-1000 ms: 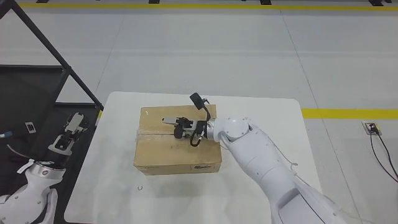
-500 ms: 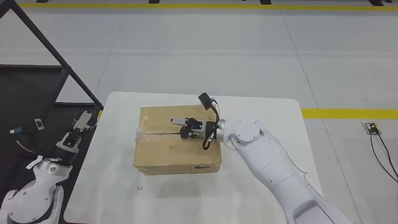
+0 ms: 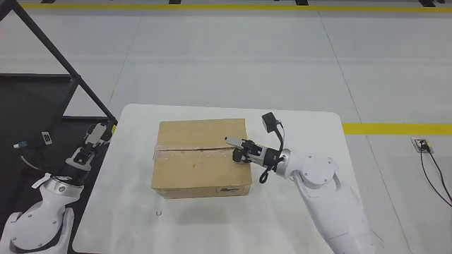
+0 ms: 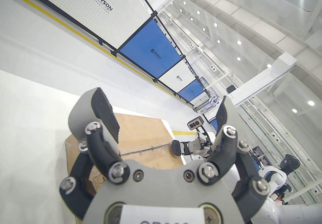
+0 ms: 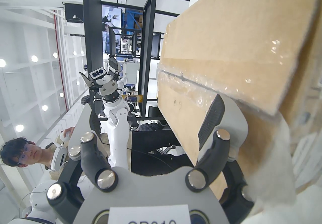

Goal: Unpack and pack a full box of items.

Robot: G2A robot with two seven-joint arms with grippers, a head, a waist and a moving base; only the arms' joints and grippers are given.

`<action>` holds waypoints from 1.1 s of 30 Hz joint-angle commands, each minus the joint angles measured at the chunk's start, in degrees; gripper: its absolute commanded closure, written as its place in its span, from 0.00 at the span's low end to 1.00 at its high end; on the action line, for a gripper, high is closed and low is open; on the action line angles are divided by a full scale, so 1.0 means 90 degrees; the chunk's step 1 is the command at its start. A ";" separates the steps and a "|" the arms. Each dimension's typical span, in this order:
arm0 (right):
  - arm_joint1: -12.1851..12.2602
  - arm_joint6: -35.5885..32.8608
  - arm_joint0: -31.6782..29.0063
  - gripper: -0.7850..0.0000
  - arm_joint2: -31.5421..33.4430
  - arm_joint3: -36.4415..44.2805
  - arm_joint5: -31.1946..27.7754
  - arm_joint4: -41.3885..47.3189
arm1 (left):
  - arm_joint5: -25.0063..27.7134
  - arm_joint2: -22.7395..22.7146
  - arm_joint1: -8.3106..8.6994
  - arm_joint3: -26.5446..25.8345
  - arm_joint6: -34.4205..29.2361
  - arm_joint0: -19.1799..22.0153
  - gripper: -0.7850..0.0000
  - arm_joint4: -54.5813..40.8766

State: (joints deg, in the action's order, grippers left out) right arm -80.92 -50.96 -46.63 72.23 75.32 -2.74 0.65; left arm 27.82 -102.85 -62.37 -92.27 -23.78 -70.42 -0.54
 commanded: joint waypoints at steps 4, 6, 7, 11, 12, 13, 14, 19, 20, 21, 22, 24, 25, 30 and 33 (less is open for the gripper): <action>0.0121 0.0230 -0.0458 0.00 0.0470 0.0429 0.0211 0.0052 | -0.0024 0.0098 0.0006 -0.0006 0.0000 0.0064 0.00 0.0053; 0.0133 0.0291 -0.0466 0.00 0.0477 0.0391 0.0269 0.0078 | -0.0031 0.0132 0.0008 -0.0008 0.0005 0.0084 0.00 0.0078; 0.0135 0.0326 -0.0449 0.00 0.0461 0.0367 0.0284 0.0081 | -0.0033 0.0142 0.0010 -0.0007 0.0009 0.0090 0.00 0.0086; 0.0137 0.0644 -0.0328 0.00 0.0410 0.0173 0.0352 0.0031 | -0.0032 0.0155 0.0017 0.0007 0.0027 0.0100 0.00 0.0091; 0.0133 0.0705 -0.0307 0.00 0.0386 0.0143 0.0340 0.0062 | -0.0028 0.0150 0.0019 0.0013 0.0031 0.0099 0.00 0.0085; 0.0133 0.0778 -0.0286 0.00 0.0386 0.0096 0.0338 0.0085 | -0.0026 0.0142 0.0022 0.0018 0.0035 0.0094 0.00 0.0080; 0.0134 0.0863 -0.0268 0.00 0.0387 0.0063 0.0339 0.0080 | -0.0025 0.0132 0.0025 0.0020 0.0039 0.0089 0.00 0.0080; 0.0152 0.0884 -0.0197 0.00 0.0357 -0.0074 0.0379 0.0128 | -0.0025 0.0105 0.0036 0.0017 0.0054 0.0064 0.00 0.0041; 0.0157 0.0851 -0.0171 0.00 0.0344 -0.0104 0.0416 0.0132 | -0.0026 0.0104 0.0038 0.0014 0.0054 0.0060 0.00 0.0038; 0.0162 0.0825 -0.0148 0.00 0.0331 -0.0144 0.0458 0.0134 | -0.0026 0.0103 0.0040 0.0012 0.0055 0.0058 0.00 0.0036; 0.0167 0.0827 -0.0123 0.00 0.0322 -0.0191 0.0524 0.0115 | -0.0031 0.0100 0.0043 0.0012 0.0059 0.0057 0.00 0.0045; 0.0173 0.0813 -0.0079 0.00 0.0295 -0.0258 0.0620 0.0117 | -0.0027 0.0106 0.0046 0.0011 0.0059 0.0055 0.00 0.0033; 0.0179 0.0780 -0.0055 0.00 0.0287 -0.0288 0.0649 0.0117 | -0.0025 0.0108 0.0048 0.0010 0.0056 0.0055 0.00 0.0034; 0.0201 0.0814 -0.0046 0.00 0.0290 -0.0369 0.0588 0.0184 | -0.0031 0.0142 0.0056 0.0017 0.0048 0.0064 0.00 0.0048; 0.0226 0.0929 -0.0131 0.00 0.0393 -0.0334 0.0423 0.0287 | -0.0044 0.0171 0.0060 0.0021 0.0045 0.0079 0.00 0.0063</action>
State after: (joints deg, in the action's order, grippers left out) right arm -79.00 -43.18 -47.44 75.23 72.10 1.75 2.90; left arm 27.49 -101.42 -61.85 -92.08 -23.36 -69.78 -0.04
